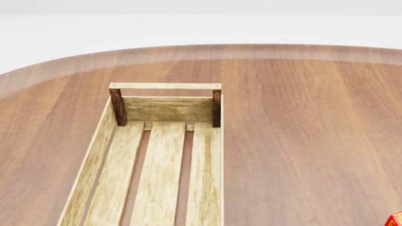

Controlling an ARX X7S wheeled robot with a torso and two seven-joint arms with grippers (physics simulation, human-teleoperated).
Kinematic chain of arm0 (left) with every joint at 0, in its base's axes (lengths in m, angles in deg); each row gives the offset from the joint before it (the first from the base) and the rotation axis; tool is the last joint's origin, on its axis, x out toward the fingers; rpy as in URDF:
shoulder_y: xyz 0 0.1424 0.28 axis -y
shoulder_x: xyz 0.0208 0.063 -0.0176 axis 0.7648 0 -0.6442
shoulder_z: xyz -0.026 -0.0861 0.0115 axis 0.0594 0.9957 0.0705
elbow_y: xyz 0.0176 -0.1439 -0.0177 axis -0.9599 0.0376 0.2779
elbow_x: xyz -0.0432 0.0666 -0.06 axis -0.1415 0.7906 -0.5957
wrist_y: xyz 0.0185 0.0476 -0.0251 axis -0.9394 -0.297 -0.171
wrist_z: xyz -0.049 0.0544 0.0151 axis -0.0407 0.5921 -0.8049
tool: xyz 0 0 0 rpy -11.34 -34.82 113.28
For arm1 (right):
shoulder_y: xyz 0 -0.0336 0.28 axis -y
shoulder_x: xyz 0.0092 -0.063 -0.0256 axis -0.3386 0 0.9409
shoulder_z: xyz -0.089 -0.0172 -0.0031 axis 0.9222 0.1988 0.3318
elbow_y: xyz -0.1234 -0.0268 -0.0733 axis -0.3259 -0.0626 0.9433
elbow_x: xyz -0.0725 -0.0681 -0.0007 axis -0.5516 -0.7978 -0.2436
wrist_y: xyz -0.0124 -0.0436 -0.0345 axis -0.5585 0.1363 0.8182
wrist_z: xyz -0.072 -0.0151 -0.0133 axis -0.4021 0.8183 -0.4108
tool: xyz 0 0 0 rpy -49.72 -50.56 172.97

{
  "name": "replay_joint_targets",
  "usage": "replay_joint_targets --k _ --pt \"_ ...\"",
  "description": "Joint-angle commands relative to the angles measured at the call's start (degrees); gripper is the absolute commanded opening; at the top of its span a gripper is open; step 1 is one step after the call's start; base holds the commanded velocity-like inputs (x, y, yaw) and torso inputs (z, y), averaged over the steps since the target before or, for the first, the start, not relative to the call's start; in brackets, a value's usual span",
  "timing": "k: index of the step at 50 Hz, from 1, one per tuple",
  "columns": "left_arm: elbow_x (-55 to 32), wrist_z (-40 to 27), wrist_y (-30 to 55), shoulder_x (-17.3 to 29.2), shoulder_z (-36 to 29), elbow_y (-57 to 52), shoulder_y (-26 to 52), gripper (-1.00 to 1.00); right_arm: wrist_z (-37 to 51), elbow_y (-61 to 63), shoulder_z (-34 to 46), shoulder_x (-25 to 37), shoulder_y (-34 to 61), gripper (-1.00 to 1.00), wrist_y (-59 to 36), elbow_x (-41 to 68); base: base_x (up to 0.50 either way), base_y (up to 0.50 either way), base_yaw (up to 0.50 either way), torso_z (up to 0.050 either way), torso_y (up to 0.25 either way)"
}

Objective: Pick up the cream cheese and put it in the tray.

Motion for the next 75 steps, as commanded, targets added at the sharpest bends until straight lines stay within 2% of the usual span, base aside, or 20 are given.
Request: replay_joint_targets --k 1,25,26,50,55,59,65,75 --pt "-0.2 1.8 -2.0 -1.2 1.3 0.0 0.3 1.00 -2.1 -8.3 -1.0 -0.8 0.9 1.00 2.5 -1.2 0.00 0.00 0.00 0.000 0.000" --pt "-0.8 1.2 -3.4 -1.2 1.7 0.0 -1.1 1.00 -3.0 -11.5 -1.4 -0.5 0.9 1.00 4.0 0.0 0.00 0.00 0.00 0.000 0.000" --pt "-0.8 1.2 -3.3 -1.2 1.7 0.0 -1.0 1.00 -3.2 -11.5 -1.4 -0.5 0.9 -1.00 4.1 0.2 0.00 0.00 0.00 0.000 0.000" --pt "-1.3 1.1 -3.7 -1.2 2.2 0.0 -1.2 1.00 -3.2 -10.9 -0.6 -0.2 0.8 -1.00 4.7 1.0 0.00 0.00 0.00 0.000 0.000" --pt "-1.4 1.0 -3.7 -1.2 2.3 0.0 -1.3 1.00 0.4 -1.5 0.7 0.3 -1.2 -1.00 5.0 -0.8 0.00 0.00 0.00 0.000 0.000" --pt "-1.6 0.8 -4.0 -1.2 2.4 0.0 -1.7 1.00 3.1 9.7 1.4 1.2 -2.7 -1.00 3.3 0.9 0.00 0.00 0.00 0.000 0.000" --pt "-1.7 0.4 -4.6 -1.2 2.3 0.0 -2.3 1.00 5.9 20.2 0.4 2.4 -4.0 -1.00 1.6 4.5 0.00 0.00 0.00 0.000 0.000" --pt "-1.7 0.2 -4.7 -1.2 2.3 0.0 -2.5 1.00 4.0 26.2 2.5 4.5 -2.7 -1.00 -1.2 7.6 0.00 0.00 0.00 0.000 0.000"
